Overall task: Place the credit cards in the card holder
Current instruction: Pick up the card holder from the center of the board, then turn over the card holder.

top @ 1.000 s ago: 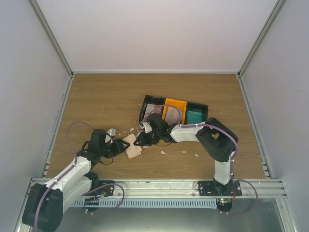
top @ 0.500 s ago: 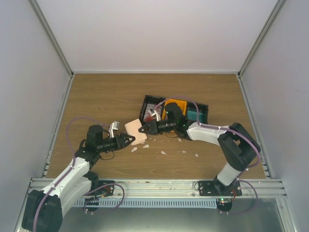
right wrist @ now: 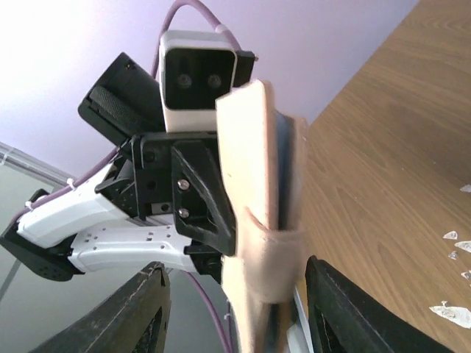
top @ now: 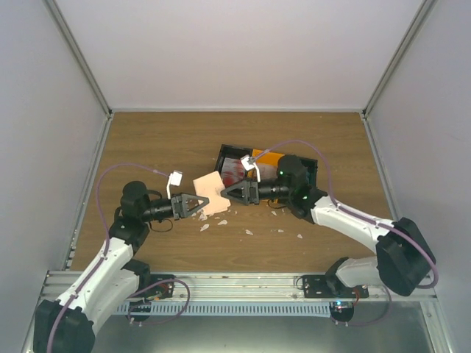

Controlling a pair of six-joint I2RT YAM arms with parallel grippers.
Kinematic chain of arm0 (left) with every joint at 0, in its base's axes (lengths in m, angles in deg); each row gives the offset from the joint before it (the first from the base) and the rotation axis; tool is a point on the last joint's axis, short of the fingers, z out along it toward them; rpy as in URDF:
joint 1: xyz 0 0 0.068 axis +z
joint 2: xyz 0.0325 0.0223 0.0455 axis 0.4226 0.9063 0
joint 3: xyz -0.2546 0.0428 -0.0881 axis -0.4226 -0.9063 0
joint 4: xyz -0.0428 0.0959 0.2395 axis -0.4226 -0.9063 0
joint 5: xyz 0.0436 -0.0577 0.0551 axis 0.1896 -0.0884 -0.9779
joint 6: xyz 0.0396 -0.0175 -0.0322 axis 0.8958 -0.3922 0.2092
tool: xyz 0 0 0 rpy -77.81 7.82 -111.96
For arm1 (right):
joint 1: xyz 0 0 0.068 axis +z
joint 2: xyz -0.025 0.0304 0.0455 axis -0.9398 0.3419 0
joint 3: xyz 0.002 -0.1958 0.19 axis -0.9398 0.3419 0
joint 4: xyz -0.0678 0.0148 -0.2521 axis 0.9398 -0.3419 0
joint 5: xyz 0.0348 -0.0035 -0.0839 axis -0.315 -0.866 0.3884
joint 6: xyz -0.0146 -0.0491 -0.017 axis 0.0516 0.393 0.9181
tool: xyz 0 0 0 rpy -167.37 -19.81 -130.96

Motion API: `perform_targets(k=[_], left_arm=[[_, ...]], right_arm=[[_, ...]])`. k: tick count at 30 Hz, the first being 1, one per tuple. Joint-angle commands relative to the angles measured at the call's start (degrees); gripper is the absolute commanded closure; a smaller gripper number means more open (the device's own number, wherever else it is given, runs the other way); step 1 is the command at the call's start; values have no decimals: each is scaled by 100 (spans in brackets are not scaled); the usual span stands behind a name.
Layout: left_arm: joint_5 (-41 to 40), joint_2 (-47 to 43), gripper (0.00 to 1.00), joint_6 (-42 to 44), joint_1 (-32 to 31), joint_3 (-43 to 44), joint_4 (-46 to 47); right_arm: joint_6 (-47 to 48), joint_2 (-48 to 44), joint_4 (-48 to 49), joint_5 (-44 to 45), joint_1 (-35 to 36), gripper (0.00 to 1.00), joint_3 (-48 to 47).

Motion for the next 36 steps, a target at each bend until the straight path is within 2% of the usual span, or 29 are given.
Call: perform_targets(k=[1,5,9,12,16,18,19,22,23,26,28,30,33,36], left_arm=[[602,2,100,-294,15,381,603],[831,8,100,-589,18,595,791],[838,60,100,-665,6,694,800],[774,164,100,-622,-8,664,750],[645,230,100,-501,-25,567,610],[489,221,92,-346,-26,580,353],[329,214,85,-205,-30,633,66],[-692,192,44,375,-23,909,-1351],[-1076,179,36,561,-26,1009,-1777],[-1793,64,28,703,-22,1148,-2375],[-1849,-101,19,462,-29,1130,-2341],[-1833,-195,17,95,-30,1066,-2224],[-2046,-262,15,-204,-24,1063,-2300],[-2679,-170,11,-184,-13,1176,-2818]], right_arm=[[52,-262,614,162,-44,48,422],[-408,-349,1518,30,-24,48,894],[-817,-276,2462,-222,181,53,1047],[-862,-152,2621,-276,385,64,888],[-809,-57,2566,-46,452,84,787],[-532,-120,2143,250,448,94,707],[-258,-165,1563,480,450,98,626],[847,-250,-418,1654,576,100,51],[1262,-229,-1144,2196,691,100,-183],[2011,48,-2810,4223,1205,100,-799],[2111,367,-3544,5485,1596,100,-1129],[2070,733,-4031,6486,1953,100,-1403],[1967,1314,-4514,7707,2397,100,-1784],[2003,1759,-4654,8240,2759,100,-2069]])
